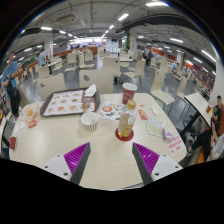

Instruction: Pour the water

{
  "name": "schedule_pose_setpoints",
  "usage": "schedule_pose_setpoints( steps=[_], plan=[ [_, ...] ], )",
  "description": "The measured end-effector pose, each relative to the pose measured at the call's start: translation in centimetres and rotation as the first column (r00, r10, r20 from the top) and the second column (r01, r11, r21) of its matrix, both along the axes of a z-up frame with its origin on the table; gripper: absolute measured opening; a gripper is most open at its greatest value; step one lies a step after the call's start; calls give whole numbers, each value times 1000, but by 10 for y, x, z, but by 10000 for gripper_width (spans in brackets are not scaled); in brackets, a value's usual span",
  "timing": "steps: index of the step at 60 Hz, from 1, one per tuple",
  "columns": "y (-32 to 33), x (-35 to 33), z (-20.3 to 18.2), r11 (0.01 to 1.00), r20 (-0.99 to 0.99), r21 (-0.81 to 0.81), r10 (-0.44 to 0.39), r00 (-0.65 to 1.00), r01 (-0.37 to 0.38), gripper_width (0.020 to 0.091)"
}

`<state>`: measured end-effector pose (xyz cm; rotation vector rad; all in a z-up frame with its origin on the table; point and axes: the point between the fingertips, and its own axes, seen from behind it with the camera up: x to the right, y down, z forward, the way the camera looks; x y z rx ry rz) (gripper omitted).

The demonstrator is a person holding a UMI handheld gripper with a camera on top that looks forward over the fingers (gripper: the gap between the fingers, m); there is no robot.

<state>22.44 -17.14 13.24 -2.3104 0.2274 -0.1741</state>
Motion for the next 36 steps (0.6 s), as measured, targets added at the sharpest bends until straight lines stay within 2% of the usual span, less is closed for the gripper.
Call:
schedule_pose_setpoints(
  steps=[20, 36],
  plan=[
    [-56, -81, 36, 997, 7, -1, 79, 997, -79, 851],
    [-65, -101, 32, 996, -45, -8, 89, 995, -90, 854]
  ],
)
